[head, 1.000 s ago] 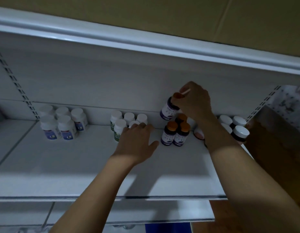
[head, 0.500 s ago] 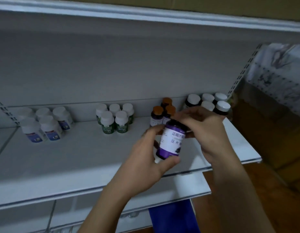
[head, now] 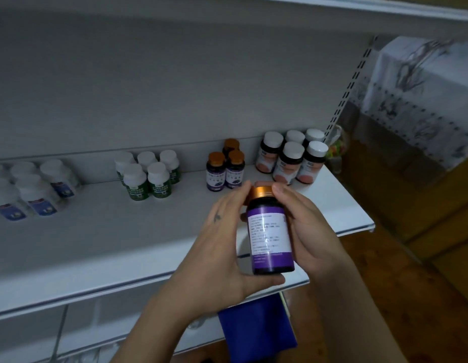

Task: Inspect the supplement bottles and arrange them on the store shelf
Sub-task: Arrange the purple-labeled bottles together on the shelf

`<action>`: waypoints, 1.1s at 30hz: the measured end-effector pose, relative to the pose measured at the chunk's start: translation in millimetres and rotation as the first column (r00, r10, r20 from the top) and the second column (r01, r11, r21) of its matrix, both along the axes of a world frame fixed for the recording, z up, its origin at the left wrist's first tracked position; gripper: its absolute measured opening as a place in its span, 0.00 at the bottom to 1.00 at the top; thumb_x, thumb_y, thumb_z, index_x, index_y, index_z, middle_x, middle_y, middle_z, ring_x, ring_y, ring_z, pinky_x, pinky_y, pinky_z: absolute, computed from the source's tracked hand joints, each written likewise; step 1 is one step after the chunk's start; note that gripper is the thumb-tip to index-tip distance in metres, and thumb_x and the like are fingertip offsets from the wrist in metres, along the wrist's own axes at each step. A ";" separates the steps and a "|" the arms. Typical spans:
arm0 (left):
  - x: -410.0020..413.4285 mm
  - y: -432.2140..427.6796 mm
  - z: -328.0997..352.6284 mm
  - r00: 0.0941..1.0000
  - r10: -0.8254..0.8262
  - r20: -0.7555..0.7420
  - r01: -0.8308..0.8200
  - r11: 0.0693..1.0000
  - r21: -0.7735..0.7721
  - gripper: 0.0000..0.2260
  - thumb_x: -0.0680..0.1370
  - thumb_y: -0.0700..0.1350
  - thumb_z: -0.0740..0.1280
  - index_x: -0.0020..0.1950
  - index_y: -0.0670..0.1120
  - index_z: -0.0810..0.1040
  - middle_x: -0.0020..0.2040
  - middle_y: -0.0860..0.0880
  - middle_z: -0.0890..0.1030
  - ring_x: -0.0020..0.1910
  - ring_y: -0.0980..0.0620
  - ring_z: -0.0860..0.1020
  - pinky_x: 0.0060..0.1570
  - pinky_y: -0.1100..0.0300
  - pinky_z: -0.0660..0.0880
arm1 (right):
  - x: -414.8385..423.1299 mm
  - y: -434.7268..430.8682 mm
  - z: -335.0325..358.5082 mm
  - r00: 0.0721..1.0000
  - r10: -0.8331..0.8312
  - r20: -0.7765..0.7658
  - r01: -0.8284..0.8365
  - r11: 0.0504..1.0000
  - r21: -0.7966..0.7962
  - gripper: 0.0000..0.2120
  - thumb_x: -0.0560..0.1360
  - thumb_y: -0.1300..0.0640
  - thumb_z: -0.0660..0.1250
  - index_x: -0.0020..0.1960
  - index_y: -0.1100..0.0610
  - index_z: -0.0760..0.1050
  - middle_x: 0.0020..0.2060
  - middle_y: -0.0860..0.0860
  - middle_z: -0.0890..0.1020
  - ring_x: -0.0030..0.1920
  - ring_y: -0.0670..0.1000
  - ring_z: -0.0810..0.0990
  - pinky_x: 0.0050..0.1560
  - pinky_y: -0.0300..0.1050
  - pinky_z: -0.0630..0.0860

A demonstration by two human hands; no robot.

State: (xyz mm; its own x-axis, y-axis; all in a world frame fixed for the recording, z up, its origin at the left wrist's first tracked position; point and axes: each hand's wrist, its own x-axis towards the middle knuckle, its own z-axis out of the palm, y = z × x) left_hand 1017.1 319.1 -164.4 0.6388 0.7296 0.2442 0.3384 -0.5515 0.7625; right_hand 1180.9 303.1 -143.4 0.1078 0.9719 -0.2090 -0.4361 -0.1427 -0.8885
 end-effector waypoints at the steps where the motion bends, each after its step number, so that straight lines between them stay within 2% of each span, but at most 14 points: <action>1: 3.0 -2.3 1.4 1.000 0.010 0.016 -0.010 1.000 0.007 0.54 0.62 0.60 0.79 0.75 0.66 0.44 0.71 0.70 0.54 0.70 0.72 0.55 0.64 0.80 0.54 | 2.4 -2.3 1.0 1.000 0.022 -0.017 -0.022 1.000 -0.003 0.18 0.73 0.52 0.66 0.59 0.60 0.77 0.49 0.59 0.85 0.47 0.57 0.85 0.46 0.47 0.82; 4: 13.8 -5.6 3.3 0.996 0.067 0.052 -0.070 0.997 0.044 0.51 0.62 0.56 0.81 0.74 0.64 0.51 0.68 0.71 0.57 0.67 0.73 0.59 0.60 0.82 0.57 | 15.8 -7.7 -1.1 0.997 0.076 -0.013 -0.076 0.997 -0.011 0.18 0.73 0.49 0.65 0.57 0.58 0.79 0.50 0.61 0.84 0.48 0.57 0.85 0.46 0.48 0.82; 7: 22.2 -3.8 2.0 0.988 0.150 0.046 -0.153 0.985 0.080 0.50 0.63 0.54 0.81 0.76 0.58 0.54 0.71 0.63 0.60 0.71 0.66 0.61 0.63 0.78 0.58 | 27.2 -13.5 -11.3 0.983 0.156 0.099 -0.157 0.988 0.005 0.14 0.72 0.50 0.71 0.56 0.53 0.82 0.53 0.61 0.83 0.54 0.58 0.82 0.55 0.54 0.78; 10: 30.7 -4.9 5.3 0.976 0.215 0.041 -0.218 0.972 0.086 0.50 0.63 0.52 0.81 0.76 0.58 0.53 0.71 0.61 0.59 0.69 0.68 0.61 0.61 0.80 0.59 | 41.1 -16.7 -19.0 0.962 0.254 0.105 -0.259 0.965 0.046 0.21 0.69 0.56 0.72 0.62 0.51 0.77 0.57 0.57 0.83 0.57 0.57 0.81 0.57 0.52 0.77; 13: 44.1 -9.2 9.5 0.968 0.251 0.024 -0.252 0.962 0.105 0.51 0.64 0.52 0.81 0.78 0.55 0.53 0.71 0.60 0.58 0.70 0.63 0.62 0.64 0.77 0.61 | 54.9 -16.5 -15.0 0.934 0.337 0.122 -0.347 0.935 0.076 0.29 0.66 0.55 0.73 0.66 0.52 0.74 0.58 0.58 0.82 0.59 0.61 0.80 0.57 0.54 0.78; 19: 67.0 -15.6 15.7 0.957 0.289 0.031 -0.290 0.942 0.166 0.51 0.64 0.52 0.78 0.79 0.51 0.52 0.73 0.57 0.58 0.72 0.59 0.62 0.66 0.70 0.64 | 72.2 -15.2 -9.1 0.934 0.328 0.140 -0.341 0.936 0.082 0.24 0.70 0.58 0.68 0.65 0.51 0.74 0.54 0.56 0.84 0.53 0.59 0.83 0.52 0.54 0.79; 21: 73.6 -17.9 15.7 0.952 0.304 0.024 -0.302 0.933 0.197 0.50 0.64 0.51 0.79 0.79 0.50 0.53 0.73 0.56 0.58 0.72 0.59 0.62 0.67 0.69 0.64 | 75.1 -15.8 -8.8 0.940 0.306 0.152 -0.321 0.943 0.084 0.22 0.70 0.57 0.68 0.64 0.50 0.76 0.54 0.56 0.84 0.53 0.60 0.83 0.54 0.58 0.79; 24: 84.3 -22.7 16.6 0.943 0.331 0.032 -0.331 0.924 0.190 0.50 0.64 0.49 0.79 0.79 0.50 0.53 0.73 0.58 0.58 0.72 0.60 0.62 0.66 0.71 0.63 | 80.4 -18.9 -7.7 0.942 0.304 0.141 -0.319 0.942 0.100 0.20 0.70 0.57 0.67 0.62 0.49 0.76 0.54 0.56 0.84 0.52 0.62 0.84 0.55 0.61 0.78; 28: 98.0 -30.8 17.5 0.933 0.359 0.022 -0.357 0.917 0.176 0.50 0.64 0.49 0.80 0.79 0.51 0.54 0.73 0.59 0.58 0.71 0.61 0.63 0.62 0.76 0.63 | 90.6 -24.2 -5.6 0.945 0.300 0.129 -0.313 0.944 0.102 0.19 0.70 0.58 0.65 0.61 0.51 0.77 0.49 0.55 0.85 0.47 0.57 0.85 0.48 0.55 0.81; 33: 117.0 -41.9 14.7 0.923 0.384 0.005 -0.380 0.911 0.158 0.50 0.64 0.48 0.80 0.79 0.52 0.54 0.73 0.58 0.59 0.71 0.61 0.63 0.58 0.80 0.61 | 107.4 -30.6 -9.4 0.950 0.299 0.094 -0.306 0.949 0.074 0.18 0.71 0.56 0.67 0.61 0.52 0.77 0.51 0.57 0.85 0.48 0.59 0.85 0.52 0.60 0.79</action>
State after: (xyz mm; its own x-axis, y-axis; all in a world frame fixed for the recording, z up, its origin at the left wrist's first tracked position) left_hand 1134.1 277.2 -149.7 0.3259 0.8743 0.3597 0.5650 -0.4852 0.6674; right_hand 1288.3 272.4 -152.8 -0.1813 0.9754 -0.1257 -0.3106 -0.1780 -0.9337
